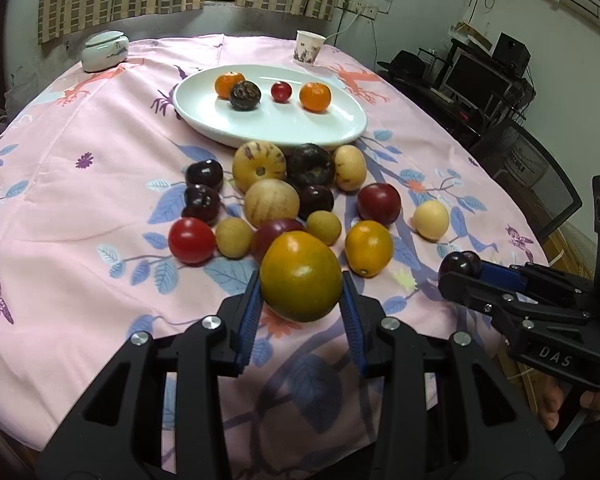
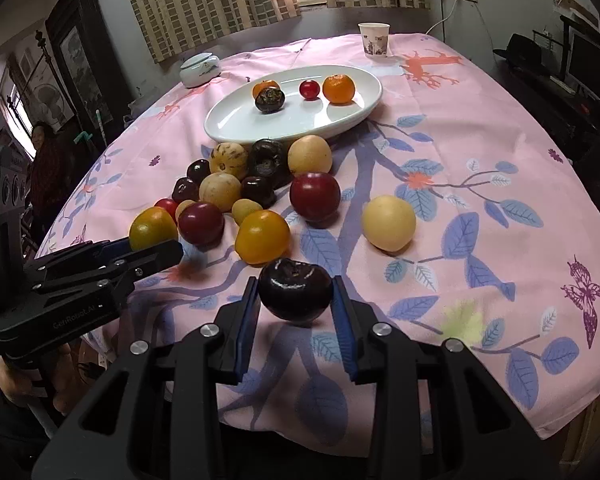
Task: Organize fruits
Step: 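Place both fruits on the white plate and open both tools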
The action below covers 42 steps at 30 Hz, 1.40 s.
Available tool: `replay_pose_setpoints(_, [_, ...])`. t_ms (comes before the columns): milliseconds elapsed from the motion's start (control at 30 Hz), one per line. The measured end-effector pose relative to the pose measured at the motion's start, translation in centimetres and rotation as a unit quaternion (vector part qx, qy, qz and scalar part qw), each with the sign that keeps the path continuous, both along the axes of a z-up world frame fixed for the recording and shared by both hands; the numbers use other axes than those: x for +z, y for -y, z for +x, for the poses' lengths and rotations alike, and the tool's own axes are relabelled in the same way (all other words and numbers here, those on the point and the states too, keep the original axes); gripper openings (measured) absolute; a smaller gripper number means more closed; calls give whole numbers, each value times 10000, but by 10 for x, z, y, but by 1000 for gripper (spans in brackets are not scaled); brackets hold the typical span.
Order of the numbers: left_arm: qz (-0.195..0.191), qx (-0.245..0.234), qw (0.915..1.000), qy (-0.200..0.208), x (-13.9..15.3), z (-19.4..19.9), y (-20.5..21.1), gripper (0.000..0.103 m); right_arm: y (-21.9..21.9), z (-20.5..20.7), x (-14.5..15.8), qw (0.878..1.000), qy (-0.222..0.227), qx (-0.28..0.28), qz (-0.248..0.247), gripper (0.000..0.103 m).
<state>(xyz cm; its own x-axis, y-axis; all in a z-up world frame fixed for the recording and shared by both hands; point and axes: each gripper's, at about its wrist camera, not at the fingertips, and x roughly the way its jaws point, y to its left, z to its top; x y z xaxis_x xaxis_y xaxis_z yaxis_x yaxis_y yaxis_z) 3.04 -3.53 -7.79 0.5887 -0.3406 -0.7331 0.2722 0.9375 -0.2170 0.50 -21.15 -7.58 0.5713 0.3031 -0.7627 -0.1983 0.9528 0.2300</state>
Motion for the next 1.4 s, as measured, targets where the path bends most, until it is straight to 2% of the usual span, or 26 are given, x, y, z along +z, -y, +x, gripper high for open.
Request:
replay_pose_setpoints(167, [11, 78, 9999, 153, 16, 8, -12, 38, -8, 9, 6, 9999, 53, 92, -30, 36])
replay_pose_setpoints(300, [82, 297, 9987, 395, 35, 30, -23, 38, -17, 34, 17, 9993, 215, 280, -102, 36])
replay_pose_setpoints(567, [467, 532, 9964, 461, 64, 135, -29, 38, -37, 149, 34, 9983, 189, 451, -313, 36])
replay_pose_setpoints(700, [432, 519, 9975, 194, 59, 190, -28, 39, -53, 208, 37, 9960, 262, 540, -663, 36])
replay_pose_setpoints(867, [332, 503, 9979, -236, 36, 233, -31, 39, -63, 261, 21, 9961, -176, 630, -599, 36])
replay_pose_setpoints(1100, [254, 631, 9966, -468, 21, 254, -36, 40, -72, 282, 10, 9940, -262, 633, -858, 37])
replay_pose_setpoints(1133, [216, 671, 9966, -420, 23, 254, -38, 42, -73, 284, 10, 9933, -225, 620, -954, 43])
replay_pose_setpoints(1167, [170, 710, 9967, -349, 28, 253, -40, 50, -73, 283, 12, 9930, -146, 571, -1025, 59])
replay_pose_setpoints(1200, [110, 741, 9968, -269, 35, 251, -42, 59, -72, 281, 18, 9933, 9, 491, -1046, 63])
replay_pose_setpoints(1267, [-6, 783, 9969, -62, 51, 241, -46, 63, -67, 274, 30, 9945, 243, 453, -915, 63])
replay_pose_setpoints(1400, [-259, 744, 9965, 271, 82, 211, -53, 63, -52, 251, 60, 9953, 501, 369, -747, 64])
